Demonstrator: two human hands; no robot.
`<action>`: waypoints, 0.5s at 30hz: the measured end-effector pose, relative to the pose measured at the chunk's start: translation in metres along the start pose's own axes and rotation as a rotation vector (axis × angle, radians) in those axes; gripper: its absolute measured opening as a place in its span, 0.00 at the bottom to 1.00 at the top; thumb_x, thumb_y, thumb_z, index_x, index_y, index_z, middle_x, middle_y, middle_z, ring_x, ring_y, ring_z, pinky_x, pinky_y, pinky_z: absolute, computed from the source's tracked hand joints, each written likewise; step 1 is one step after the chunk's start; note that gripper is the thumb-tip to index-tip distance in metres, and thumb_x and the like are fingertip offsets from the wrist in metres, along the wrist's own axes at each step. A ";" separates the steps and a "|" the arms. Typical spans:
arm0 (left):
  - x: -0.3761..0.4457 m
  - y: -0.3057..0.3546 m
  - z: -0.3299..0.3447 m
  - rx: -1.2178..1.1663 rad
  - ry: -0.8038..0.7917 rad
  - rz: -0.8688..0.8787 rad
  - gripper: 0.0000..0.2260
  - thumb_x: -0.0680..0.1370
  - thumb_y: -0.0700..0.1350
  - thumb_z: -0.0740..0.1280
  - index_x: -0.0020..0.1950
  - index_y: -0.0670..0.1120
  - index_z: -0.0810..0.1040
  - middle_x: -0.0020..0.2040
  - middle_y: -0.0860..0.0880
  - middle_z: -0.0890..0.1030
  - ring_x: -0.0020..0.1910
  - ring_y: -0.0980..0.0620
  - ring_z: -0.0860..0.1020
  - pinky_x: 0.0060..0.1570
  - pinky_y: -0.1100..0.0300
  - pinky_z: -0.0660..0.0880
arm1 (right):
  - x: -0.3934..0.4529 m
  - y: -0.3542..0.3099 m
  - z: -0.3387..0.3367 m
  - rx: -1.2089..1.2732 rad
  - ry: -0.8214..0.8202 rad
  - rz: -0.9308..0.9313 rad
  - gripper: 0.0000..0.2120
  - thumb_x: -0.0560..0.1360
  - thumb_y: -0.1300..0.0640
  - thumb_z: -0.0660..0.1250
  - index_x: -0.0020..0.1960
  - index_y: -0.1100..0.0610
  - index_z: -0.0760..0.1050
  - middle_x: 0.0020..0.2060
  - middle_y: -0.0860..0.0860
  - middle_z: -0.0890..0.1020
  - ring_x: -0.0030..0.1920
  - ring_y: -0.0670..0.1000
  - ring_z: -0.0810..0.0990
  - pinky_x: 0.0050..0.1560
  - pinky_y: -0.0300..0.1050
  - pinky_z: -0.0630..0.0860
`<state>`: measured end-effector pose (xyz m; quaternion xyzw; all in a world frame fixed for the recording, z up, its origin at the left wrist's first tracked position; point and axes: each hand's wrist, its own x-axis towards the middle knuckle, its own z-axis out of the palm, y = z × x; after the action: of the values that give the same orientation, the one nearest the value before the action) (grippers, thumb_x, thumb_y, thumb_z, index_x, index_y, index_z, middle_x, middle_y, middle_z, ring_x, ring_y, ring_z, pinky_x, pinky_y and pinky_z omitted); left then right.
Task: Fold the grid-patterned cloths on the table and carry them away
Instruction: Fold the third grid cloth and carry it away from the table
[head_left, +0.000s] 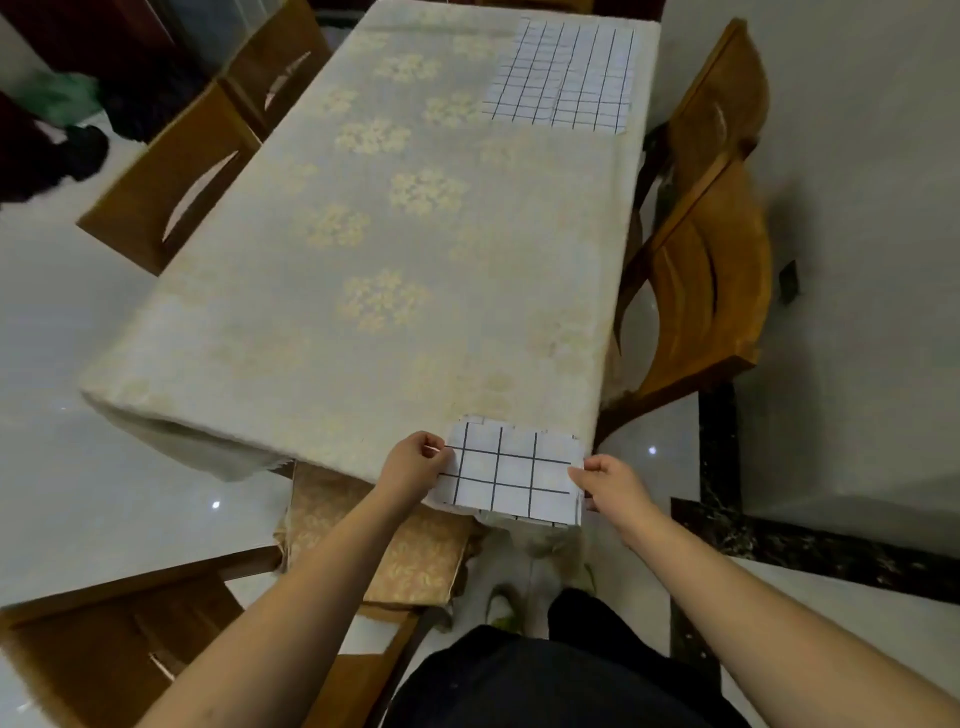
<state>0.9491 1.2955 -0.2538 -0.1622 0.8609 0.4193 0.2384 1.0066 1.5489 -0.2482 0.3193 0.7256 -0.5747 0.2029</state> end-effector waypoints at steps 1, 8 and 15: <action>0.004 0.001 0.001 0.034 0.017 0.000 0.07 0.77 0.47 0.67 0.52 0.45 0.78 0.44 0.47 0.81 0.43 0.46 0.80 0.44 0.50 0.79 | 0.006 0.000 0.002 -0.044 0.010 0.000 0.06 0.77 0.60 0.67 0.52 0.61 0.76 0.46 0.56 0.82 0.44 0.53 0.80 0.44 0.49 0.79; 0.019 -0.004 0.009 0.146 0.070 0.003 0.06 0.78 0.48 0.66 0.54 0.48 0.77 0.43 0.51 0.80 0.41 0.52 0.78 0.39 0.58 0.74 | 0.030 0.000 -0.001 -0.302 0.072 -0.037 0.10 0.75 0.52 0.70 0.48 0.59 0.77 0.41 0.52 0.82 0.43 0.53 0.80 0.49 0.52 0.78; 0.007 0.002 0.010 0.007 0.361 0.180 0.09 0.81 0.45 0.61 0.59 0.47 0.75 0.49 0.51 0.77 0.46 0.54 0.77 0.40 0.60 0.72 | 0.024 0.001 -0.003 -0.487 0.224 -0.216 0.15 0.78 0.41 0.60 0.53 0.52 0.73 0.47 0.47 0.78 0.44 0.46 0.77 0.45 0.47 0.78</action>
<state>0.9449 1.3038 -0.2621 -0.1564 0.9020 0.4002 0.0424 0.9909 1.5572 -0.2640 0.2436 0.8900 -0.3628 0.1299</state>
